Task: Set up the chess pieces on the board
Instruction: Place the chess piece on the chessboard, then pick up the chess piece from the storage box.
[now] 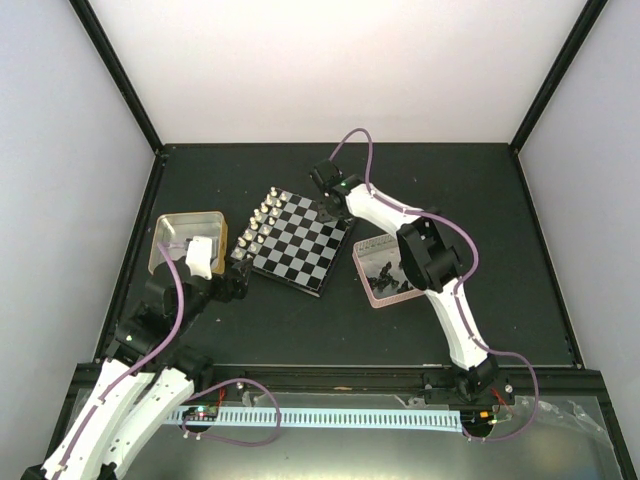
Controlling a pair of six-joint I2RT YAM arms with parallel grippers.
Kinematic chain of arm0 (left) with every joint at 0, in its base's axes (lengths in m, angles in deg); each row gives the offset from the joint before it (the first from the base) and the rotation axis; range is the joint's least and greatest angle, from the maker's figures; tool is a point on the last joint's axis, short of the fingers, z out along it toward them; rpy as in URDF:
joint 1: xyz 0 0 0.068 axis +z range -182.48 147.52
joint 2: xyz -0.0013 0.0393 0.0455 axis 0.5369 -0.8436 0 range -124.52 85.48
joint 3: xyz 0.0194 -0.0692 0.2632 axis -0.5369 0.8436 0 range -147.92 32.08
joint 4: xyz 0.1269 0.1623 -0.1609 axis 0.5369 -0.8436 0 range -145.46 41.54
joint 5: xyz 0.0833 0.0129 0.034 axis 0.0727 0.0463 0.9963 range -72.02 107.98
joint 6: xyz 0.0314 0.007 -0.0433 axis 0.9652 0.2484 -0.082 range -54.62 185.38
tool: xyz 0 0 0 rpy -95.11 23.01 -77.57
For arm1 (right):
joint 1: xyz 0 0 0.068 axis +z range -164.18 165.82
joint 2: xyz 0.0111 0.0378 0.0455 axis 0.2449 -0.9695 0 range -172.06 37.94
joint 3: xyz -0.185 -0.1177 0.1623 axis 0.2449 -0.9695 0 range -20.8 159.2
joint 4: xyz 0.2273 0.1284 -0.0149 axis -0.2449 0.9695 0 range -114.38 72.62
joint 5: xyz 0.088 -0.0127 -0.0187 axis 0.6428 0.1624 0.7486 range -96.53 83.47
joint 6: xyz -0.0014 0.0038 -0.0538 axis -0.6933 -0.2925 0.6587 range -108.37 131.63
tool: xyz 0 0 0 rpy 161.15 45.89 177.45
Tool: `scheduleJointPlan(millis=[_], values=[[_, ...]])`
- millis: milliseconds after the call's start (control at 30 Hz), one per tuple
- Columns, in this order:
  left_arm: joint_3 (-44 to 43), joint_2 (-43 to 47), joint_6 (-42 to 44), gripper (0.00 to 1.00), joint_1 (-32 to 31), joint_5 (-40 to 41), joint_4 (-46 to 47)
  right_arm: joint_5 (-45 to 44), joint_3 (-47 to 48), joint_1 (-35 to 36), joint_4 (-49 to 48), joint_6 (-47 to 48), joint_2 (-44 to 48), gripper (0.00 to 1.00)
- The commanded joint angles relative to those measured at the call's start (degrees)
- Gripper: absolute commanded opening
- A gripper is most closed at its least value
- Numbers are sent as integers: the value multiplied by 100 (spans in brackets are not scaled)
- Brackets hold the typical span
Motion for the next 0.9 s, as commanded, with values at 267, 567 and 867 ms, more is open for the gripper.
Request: scheduleJointPlan(millis=[267,567,867], values=[[-40,40,27,99,-16,-227,76,20,-1464,17,-562,-222,2136,33],[-183,14,74,99,-14,-1110,426,-270,-4205,-16,-376,-736,4348,33],[98,256,-57,99,-16,-1759,1227,169,-5764,-214,-316,-220,5543,40]])
